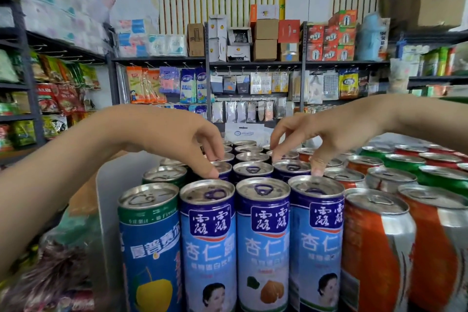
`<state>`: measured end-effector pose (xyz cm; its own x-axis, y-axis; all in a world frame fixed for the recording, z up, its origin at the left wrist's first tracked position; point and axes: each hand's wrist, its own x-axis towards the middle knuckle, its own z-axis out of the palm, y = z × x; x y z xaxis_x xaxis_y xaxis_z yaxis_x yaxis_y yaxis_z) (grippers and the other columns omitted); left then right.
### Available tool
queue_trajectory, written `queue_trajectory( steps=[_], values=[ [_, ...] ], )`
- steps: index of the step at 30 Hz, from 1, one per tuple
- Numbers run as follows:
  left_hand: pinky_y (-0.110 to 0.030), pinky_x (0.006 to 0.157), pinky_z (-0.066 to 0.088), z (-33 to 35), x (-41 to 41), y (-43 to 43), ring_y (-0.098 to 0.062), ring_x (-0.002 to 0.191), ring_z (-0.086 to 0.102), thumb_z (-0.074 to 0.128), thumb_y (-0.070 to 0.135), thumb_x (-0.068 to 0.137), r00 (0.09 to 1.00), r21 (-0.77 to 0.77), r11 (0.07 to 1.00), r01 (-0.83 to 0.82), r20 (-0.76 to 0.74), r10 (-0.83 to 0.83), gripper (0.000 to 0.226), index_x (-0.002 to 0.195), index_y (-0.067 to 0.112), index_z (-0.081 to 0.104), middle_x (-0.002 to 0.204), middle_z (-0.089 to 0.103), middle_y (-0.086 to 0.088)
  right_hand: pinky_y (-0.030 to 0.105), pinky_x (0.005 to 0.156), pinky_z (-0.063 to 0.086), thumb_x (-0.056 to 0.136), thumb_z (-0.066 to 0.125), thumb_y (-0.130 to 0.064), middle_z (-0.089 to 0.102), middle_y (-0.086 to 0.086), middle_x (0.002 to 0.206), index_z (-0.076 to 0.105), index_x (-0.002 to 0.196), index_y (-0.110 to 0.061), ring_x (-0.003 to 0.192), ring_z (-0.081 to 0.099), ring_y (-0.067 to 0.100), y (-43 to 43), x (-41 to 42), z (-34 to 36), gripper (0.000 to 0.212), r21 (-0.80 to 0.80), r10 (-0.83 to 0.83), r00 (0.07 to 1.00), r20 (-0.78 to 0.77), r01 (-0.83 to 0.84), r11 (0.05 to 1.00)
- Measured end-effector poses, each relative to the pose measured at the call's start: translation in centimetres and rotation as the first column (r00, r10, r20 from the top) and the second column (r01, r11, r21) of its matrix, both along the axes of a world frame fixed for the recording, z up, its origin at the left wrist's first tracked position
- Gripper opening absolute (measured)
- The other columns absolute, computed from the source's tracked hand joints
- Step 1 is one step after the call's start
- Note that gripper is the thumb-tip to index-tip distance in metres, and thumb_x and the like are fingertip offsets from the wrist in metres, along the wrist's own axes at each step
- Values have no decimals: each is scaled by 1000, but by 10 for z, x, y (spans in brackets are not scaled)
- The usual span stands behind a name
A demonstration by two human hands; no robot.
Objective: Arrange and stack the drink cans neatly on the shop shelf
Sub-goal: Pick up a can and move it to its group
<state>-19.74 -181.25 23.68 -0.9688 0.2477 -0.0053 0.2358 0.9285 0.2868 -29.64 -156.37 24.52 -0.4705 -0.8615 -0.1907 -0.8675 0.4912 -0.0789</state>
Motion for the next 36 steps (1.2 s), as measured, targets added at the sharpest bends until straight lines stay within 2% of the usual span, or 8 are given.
queue_trajectory(
  steps=[6,12,14,17,22,26,31,36],
  values=[
    [-23,76,52,5,-2,-7,-8,85,67,81,34,66,997,61,998,29,68,-33,41,102,33,61,98,62,19,12,99,21,61,72,-42,36,-44,119,57,116,-51,121,27,-21,0,-1,2,57,-2,25,999,43,-25,1000],
    [-19,79,42,8,-4,7,11,82,61,66,62,71,998,-35,997,69,1,-69,37,103,44,64,96,65,27,12,102,27,84,65,-39,45,-30,127,60,123,-41,123,38,-12,0,10,16,39,8,-15,993,116,14,1000],
    [-17,78,41,7,-9,19,15,80,58,62,55,77,995,-45,995,91,-45,-93,28,100,41,67,90,64,30,17,99,34,92,58,-34,50,-26,123,62,119,-41,116,46,-10,-3,6,15,28,-38,-45,997,65,47,998],
    [-13,75,39,5,-17,38,18,75,56,64,50,80,993,-88,989,117,0,-118,25,102,38,68,84,63,33,8,81,36,96,54,-24,50,-26,113,60,116,-43,94,47,-20,-10,-3,11,29,-87,-84,992,-90,77,993],
    [-18,89,42,7,-25,44,9,90,59,66,47,78,986,-99,982,159,63,-153,31,108,35,66,89,63,27,26,104,25,94,57,-20,40,-18,133,50,124,-51,127,34,2,-8,-17,4,43,43,-103,985,-138,110,993],
    [-19,91,44,4,-28,38,3,97,61,72,40,79,971,-22,974,227,85,-225,26,104,38,66,98,66,18,32,110,24,90,63,-20,37,-15,137,48,129,-45,131,29,6,-4,-20,6,49,43,-127,987,-103,132,990],
    [-10,88,39,6,-27,38,9,100,55,65,48,74,962,-8,977,214,175,-209,28,102,44,66,91,61,30,40,111,28,86,68,-26,30,-18,140,43,132,-50,135,25,7,-9,-26,1,58,78,-149,986,-81,155,985],
    [-18,100,33,8,-30,35,5,113,47,70,48,71,963,-70,973,221,176,-206,35,105,43,65,118,53,15,24,104,14,87,67,-20,21,-15,148,40,138,-41,136,13,1,-17,-30,2,62,125,-116,984,-138,133,983]
  ],
)
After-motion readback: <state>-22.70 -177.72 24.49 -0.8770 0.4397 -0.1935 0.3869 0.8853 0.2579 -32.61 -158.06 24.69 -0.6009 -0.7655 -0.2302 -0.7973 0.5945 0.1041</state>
